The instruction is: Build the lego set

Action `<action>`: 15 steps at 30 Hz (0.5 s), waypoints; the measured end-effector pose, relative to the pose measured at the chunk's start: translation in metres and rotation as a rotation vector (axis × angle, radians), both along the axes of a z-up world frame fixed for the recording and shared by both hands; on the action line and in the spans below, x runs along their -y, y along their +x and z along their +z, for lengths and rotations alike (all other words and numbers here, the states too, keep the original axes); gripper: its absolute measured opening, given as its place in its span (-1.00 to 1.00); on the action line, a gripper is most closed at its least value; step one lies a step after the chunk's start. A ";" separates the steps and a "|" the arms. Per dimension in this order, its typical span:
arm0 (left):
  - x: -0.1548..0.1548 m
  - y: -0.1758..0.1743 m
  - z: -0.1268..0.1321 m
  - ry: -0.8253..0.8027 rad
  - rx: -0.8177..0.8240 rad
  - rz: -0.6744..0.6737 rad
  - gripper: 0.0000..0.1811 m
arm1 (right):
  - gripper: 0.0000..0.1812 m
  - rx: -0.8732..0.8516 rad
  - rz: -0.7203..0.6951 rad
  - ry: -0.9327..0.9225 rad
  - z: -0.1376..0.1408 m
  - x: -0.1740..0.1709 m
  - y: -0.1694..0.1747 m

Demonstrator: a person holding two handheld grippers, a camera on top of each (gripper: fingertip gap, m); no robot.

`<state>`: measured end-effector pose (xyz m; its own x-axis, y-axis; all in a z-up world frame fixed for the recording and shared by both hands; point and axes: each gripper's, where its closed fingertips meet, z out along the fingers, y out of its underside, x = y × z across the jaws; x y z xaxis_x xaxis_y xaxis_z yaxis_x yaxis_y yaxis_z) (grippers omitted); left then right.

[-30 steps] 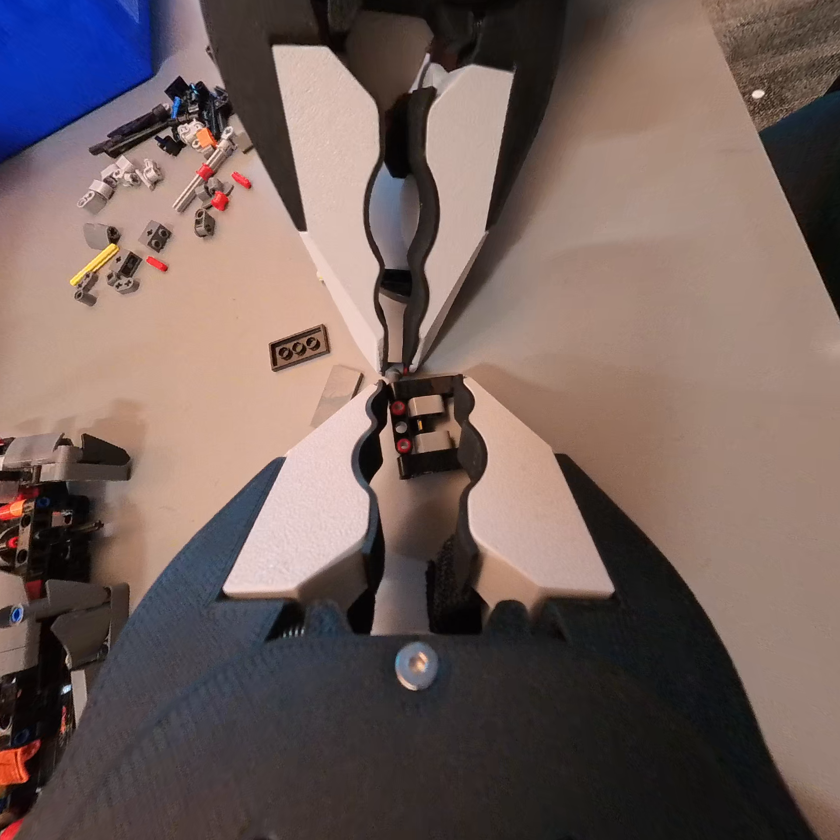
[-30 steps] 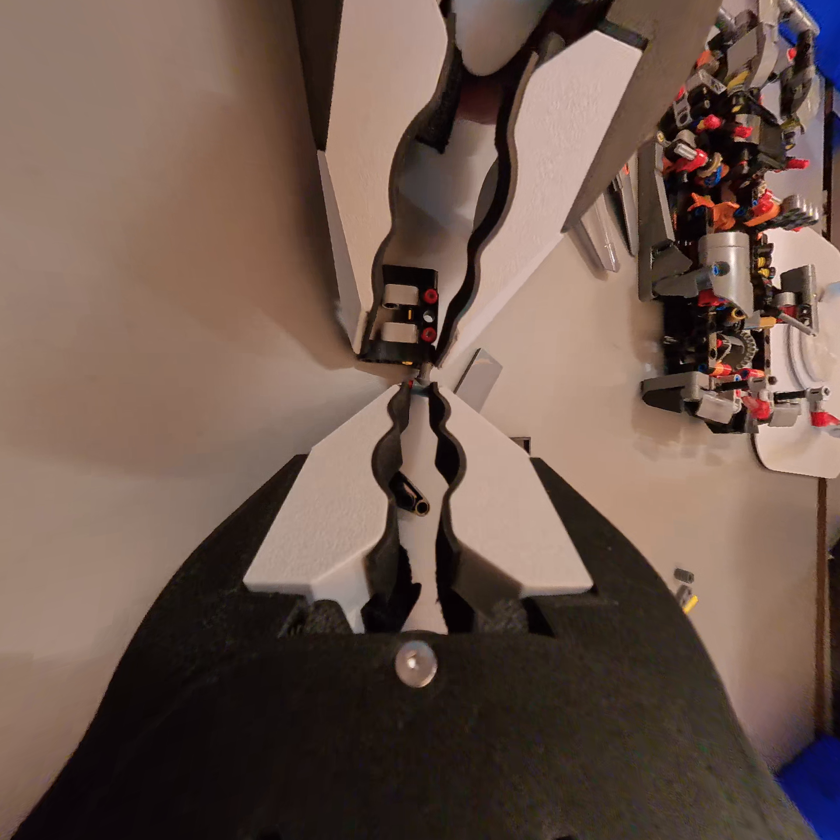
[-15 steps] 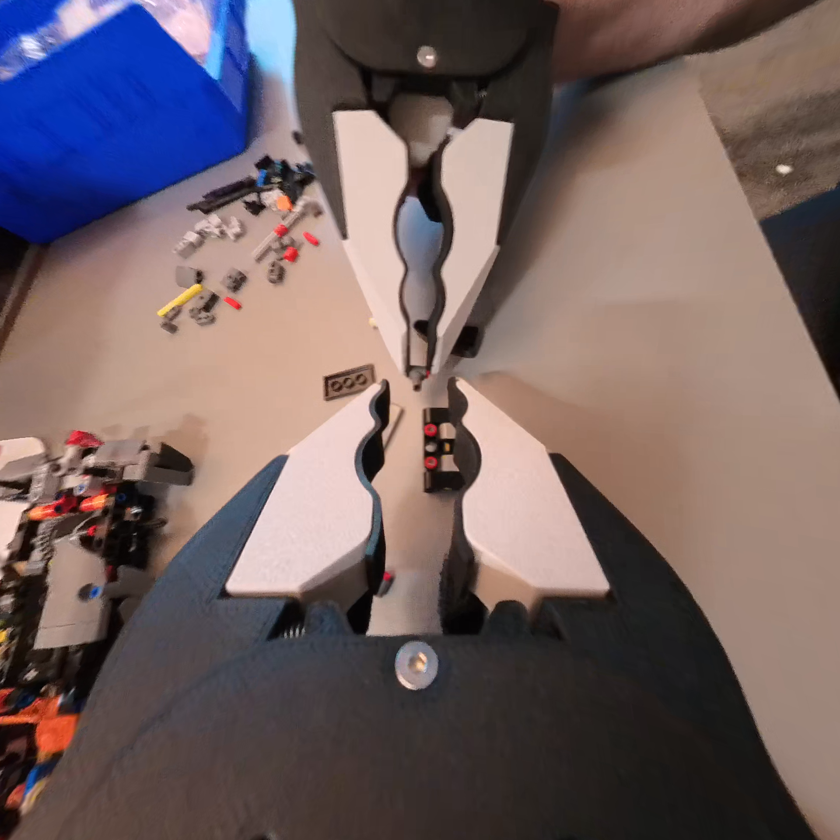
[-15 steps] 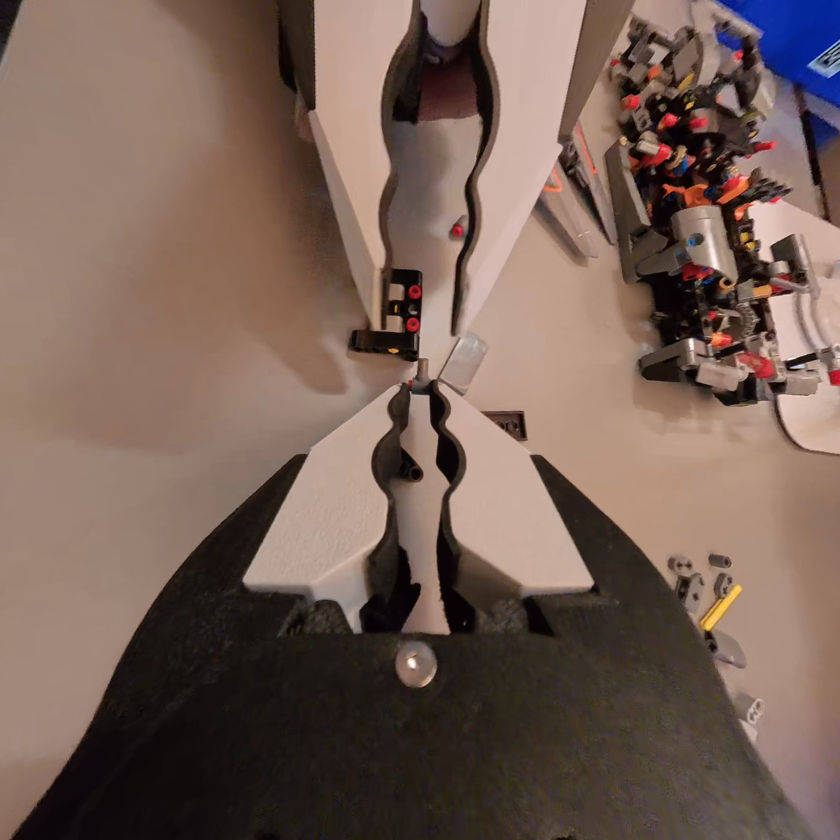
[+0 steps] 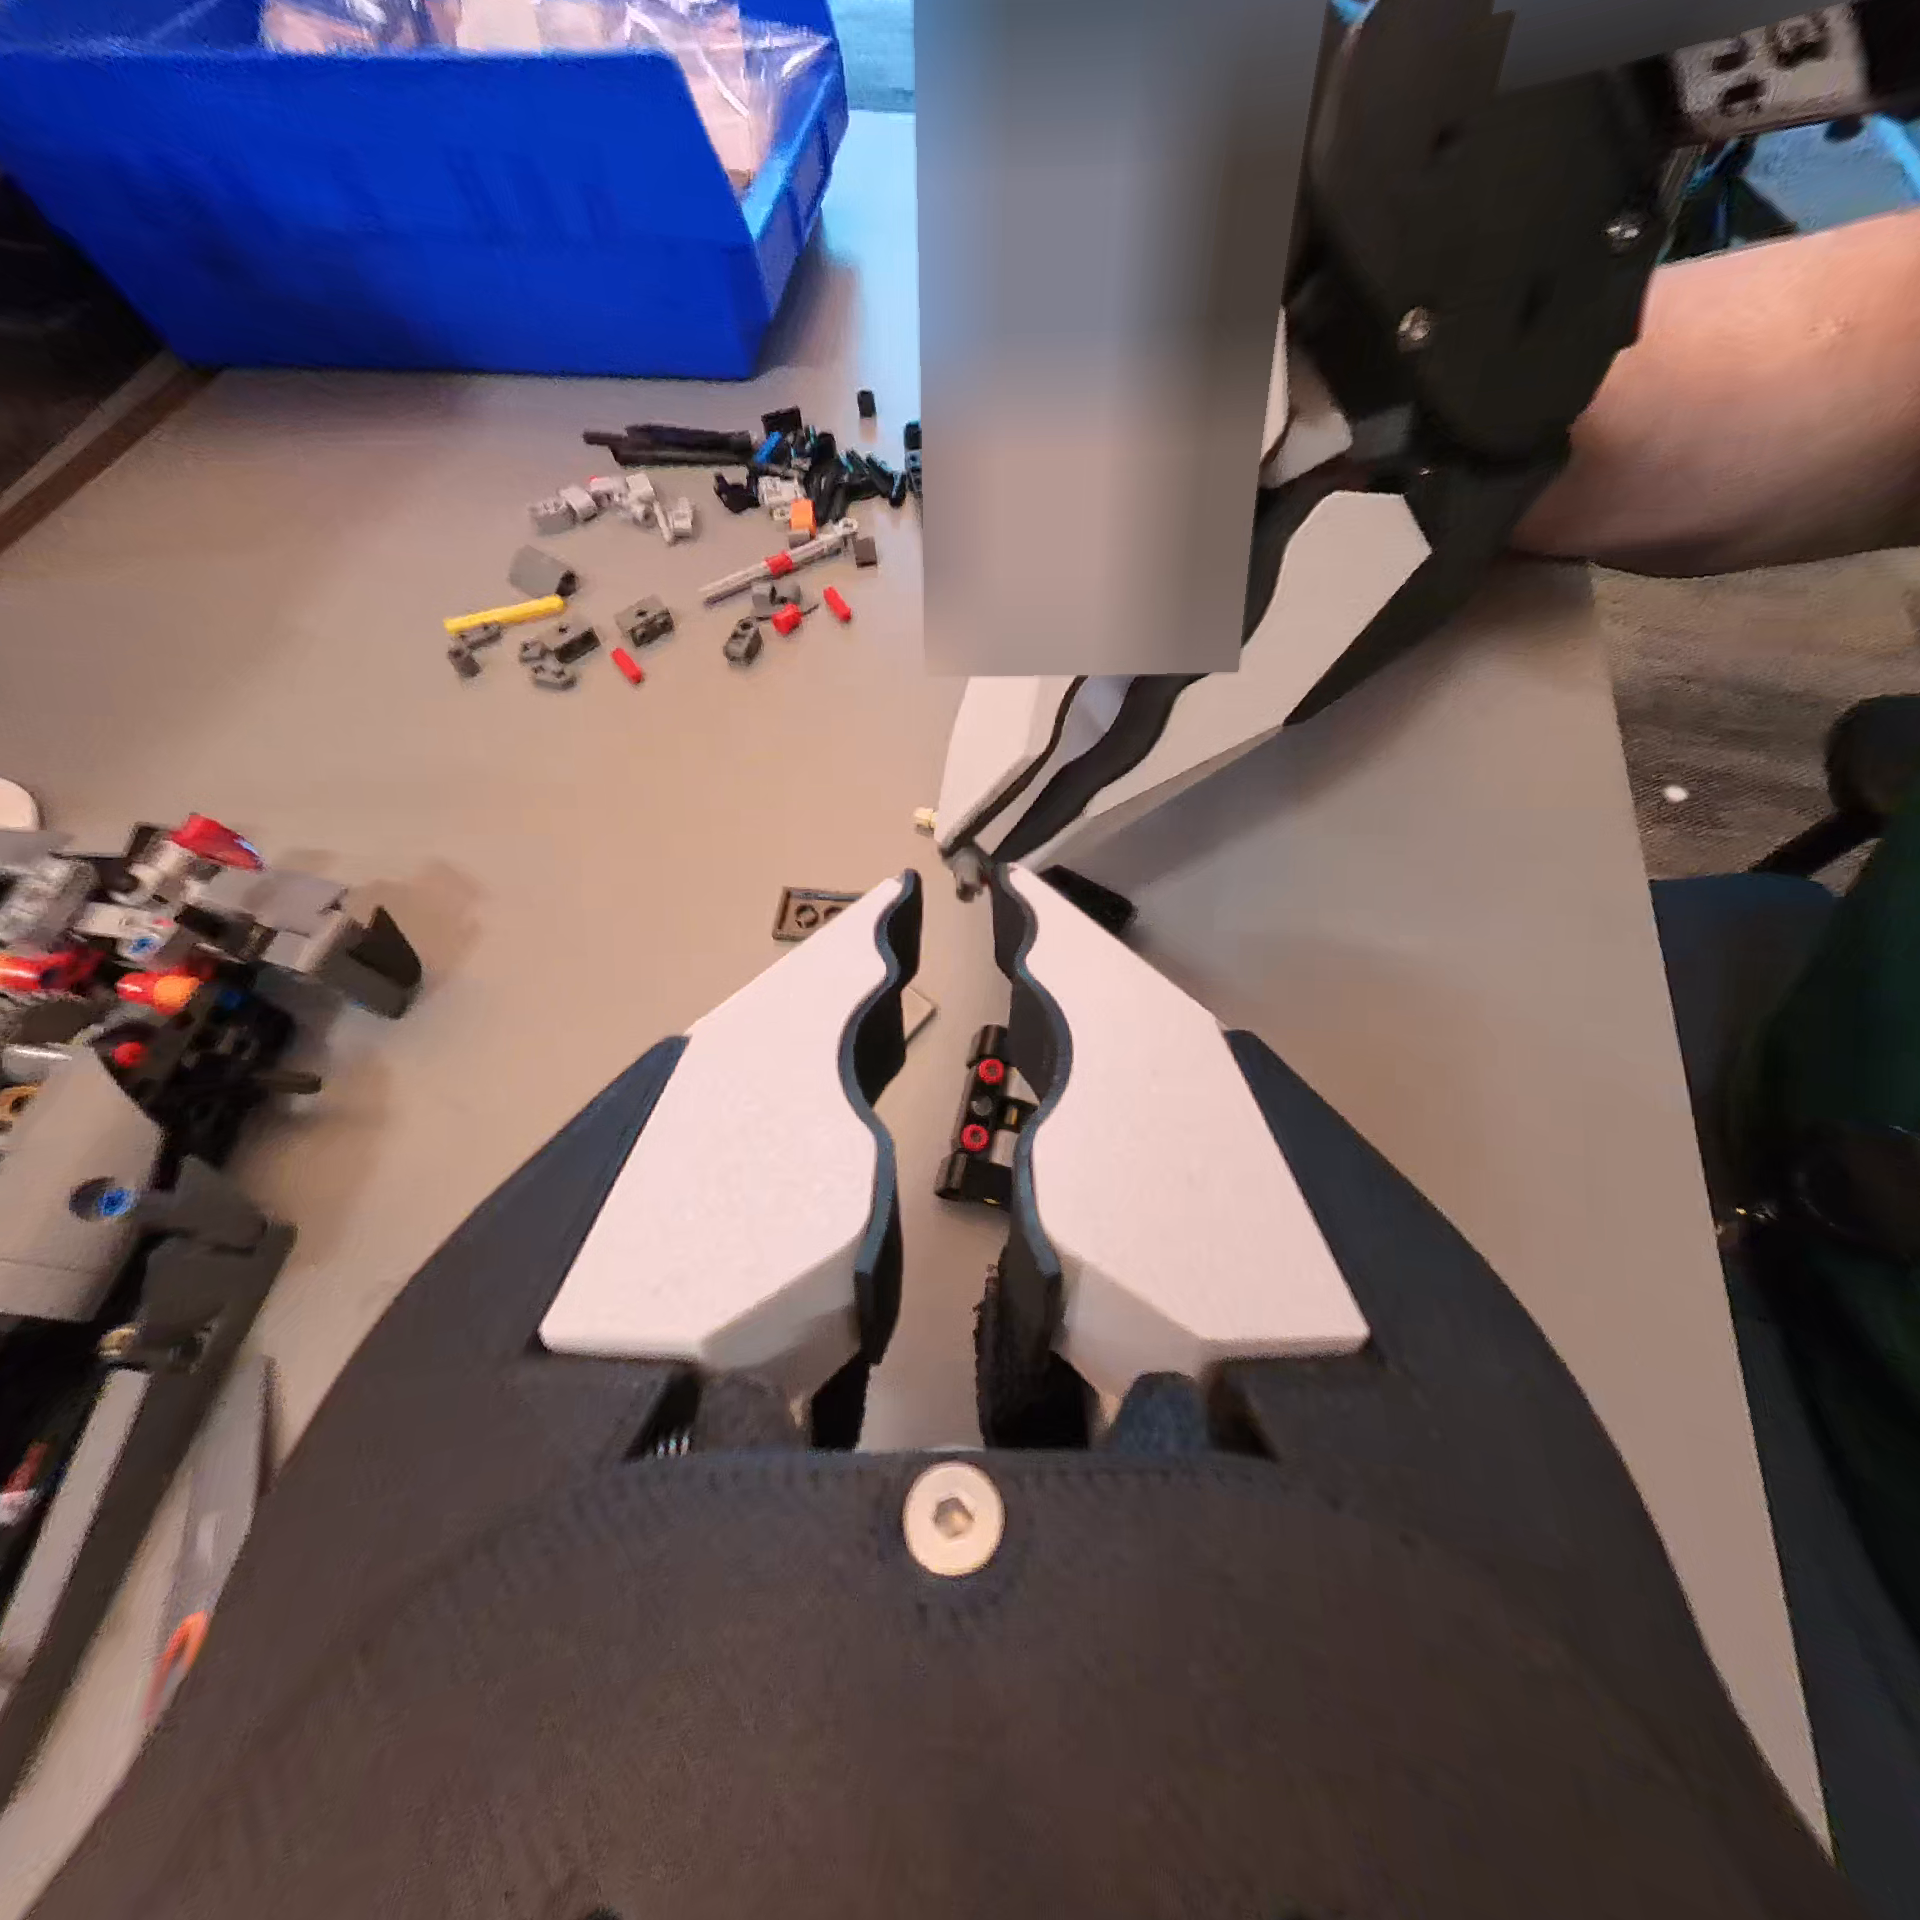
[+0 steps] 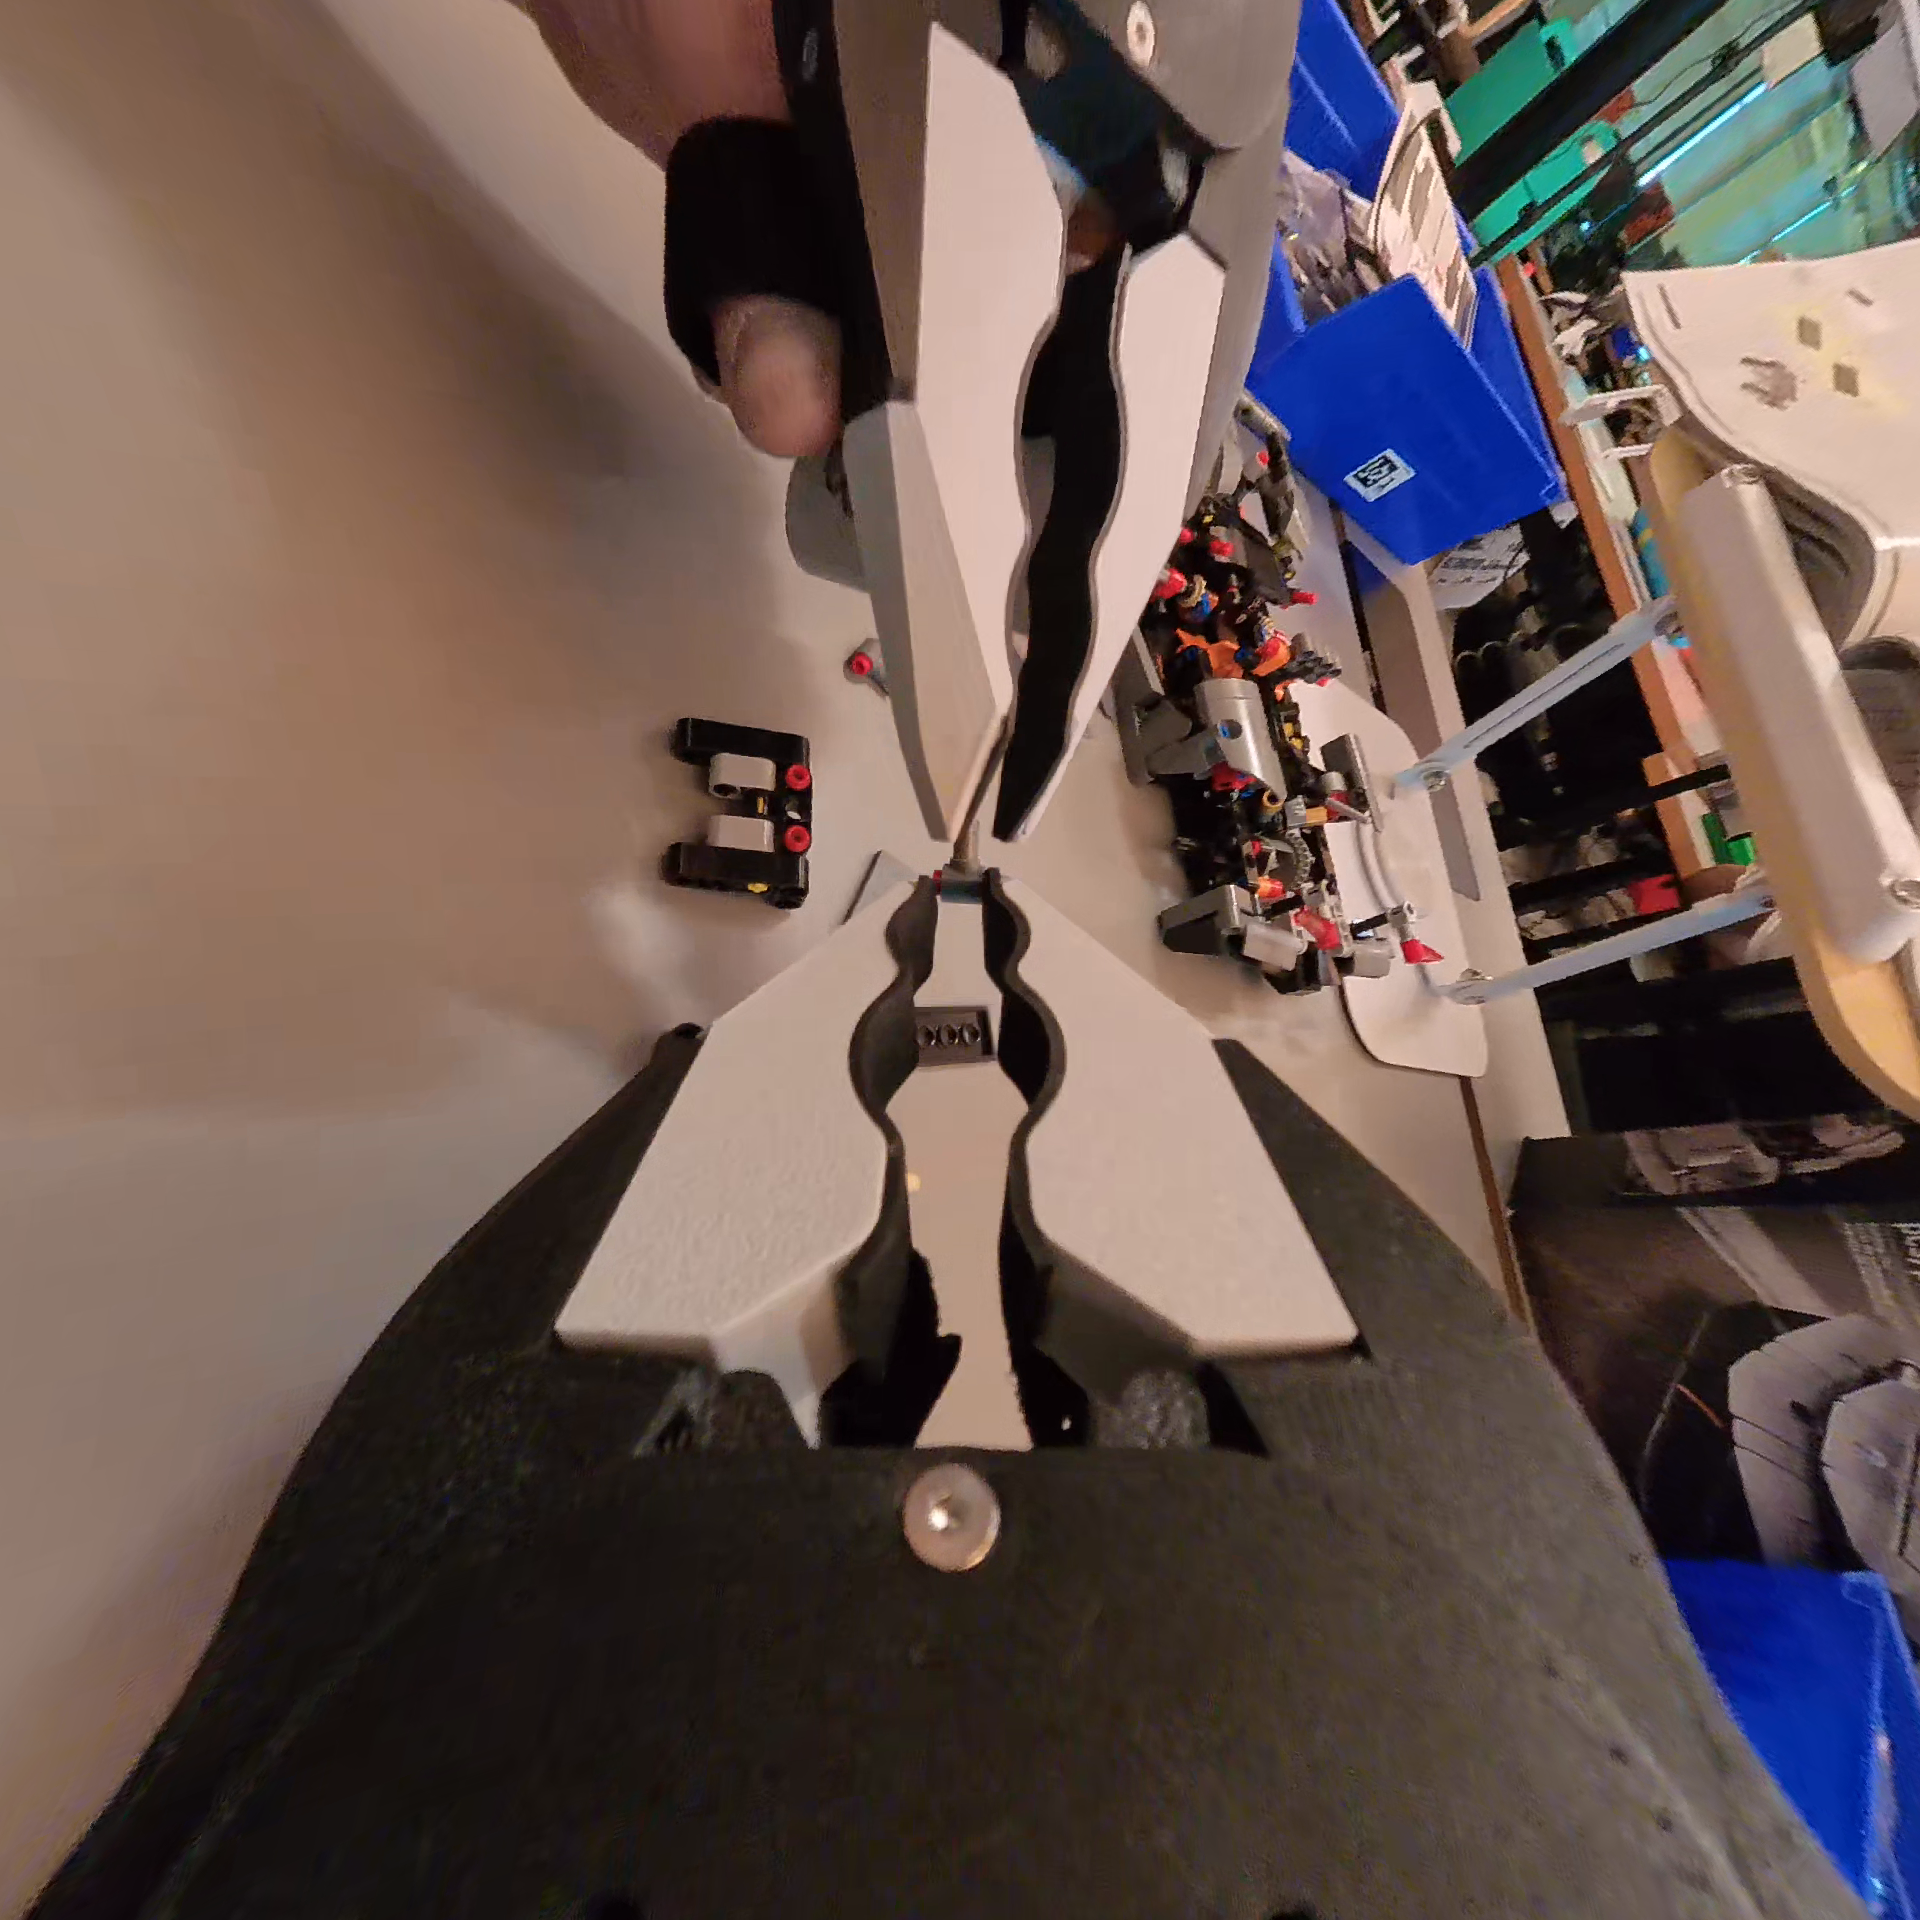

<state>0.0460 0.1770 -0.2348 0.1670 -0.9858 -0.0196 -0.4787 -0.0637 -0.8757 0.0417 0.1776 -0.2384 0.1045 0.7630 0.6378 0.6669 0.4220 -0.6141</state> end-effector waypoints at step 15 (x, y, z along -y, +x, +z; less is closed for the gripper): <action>0.011 0.002 -0.001 0.055 0.053 -0.124 -0.97 | -0.89 -0.089 0.064 -0.172 -0.004 0.006 -0.003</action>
<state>0.0479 0.1657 -0.2354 0.0458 -0.9966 -0.0681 -0.4331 0.0417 -0.9004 0.0388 0.1714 -0.2423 0.1026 0.8667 0.4882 0.5821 0.3457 -0.7360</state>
